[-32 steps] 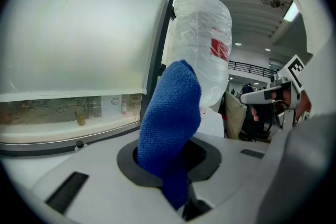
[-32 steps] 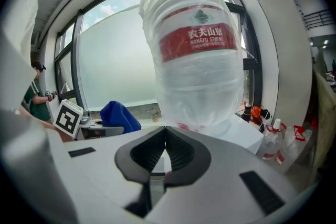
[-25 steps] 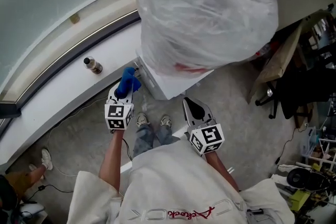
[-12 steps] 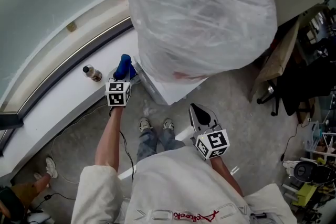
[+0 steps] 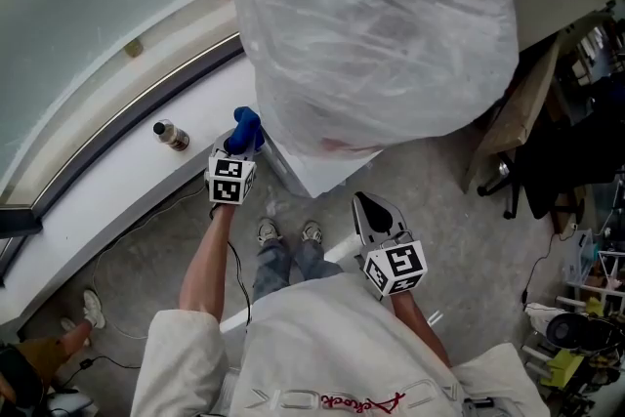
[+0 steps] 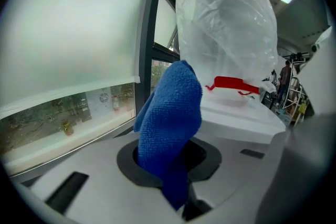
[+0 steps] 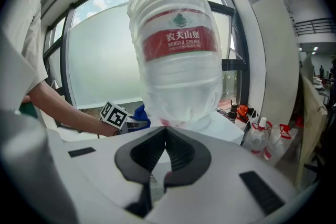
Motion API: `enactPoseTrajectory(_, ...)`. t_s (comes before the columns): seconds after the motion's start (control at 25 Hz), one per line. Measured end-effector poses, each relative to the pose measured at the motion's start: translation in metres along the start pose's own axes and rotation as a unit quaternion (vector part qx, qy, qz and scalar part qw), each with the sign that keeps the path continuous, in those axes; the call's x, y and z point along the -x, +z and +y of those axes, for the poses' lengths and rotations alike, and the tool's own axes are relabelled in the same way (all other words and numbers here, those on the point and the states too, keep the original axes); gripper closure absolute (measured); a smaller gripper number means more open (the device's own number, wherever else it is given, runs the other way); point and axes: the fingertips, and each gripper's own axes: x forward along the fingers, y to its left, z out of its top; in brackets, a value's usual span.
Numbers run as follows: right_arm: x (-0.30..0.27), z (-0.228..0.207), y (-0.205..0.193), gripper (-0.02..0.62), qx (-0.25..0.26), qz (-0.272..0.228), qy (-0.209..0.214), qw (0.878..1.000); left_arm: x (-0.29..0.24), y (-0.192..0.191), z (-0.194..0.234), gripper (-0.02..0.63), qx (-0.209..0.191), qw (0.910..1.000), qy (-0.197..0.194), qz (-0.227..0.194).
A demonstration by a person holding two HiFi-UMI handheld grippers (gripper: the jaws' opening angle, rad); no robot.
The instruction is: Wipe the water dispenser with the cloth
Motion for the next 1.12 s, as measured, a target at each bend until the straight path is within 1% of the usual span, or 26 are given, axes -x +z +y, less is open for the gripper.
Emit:
enactPoseTrajectory(0.32,-0.001,0.000,0.006,0.581,0.002,-0.010,0.005,1.000,0.017,-0.018,-0.045,0.543,-0.015,0.9995,-0.028,0.007)
enactPoseTrajectory(0.44,0.000,0.000,0.006,0.581,0.002,-0.011,0.008,1.000,0.028,-0.021,-0.067,0.543,-0.014,0.9992,-0.037,-0.002)
enactPoseTrajectory(0.72,0.002,-0.001,0.005,0.581,0.003,-0.013,0.013,1.000,0.059,-0.036,-0.132,0.543,-0.033,0.9958,-0.085,-0.004)
enactPoseTrajectory(0.96,0.003,0.000,0.003,0.581,0.004,-0.012,0.019,1.000,0.080,-0.045,-0.179,0.543,-0.024,0.9937,-0.109,-0.010)
enactPoseTrajectory(1.12,0.000,0.003,0.002,0.581,0.005,-0.011,0.026,1.000,0.088,-0.052,-0.199,0.543,-0.014,0.9929,-0.118,-0.008)
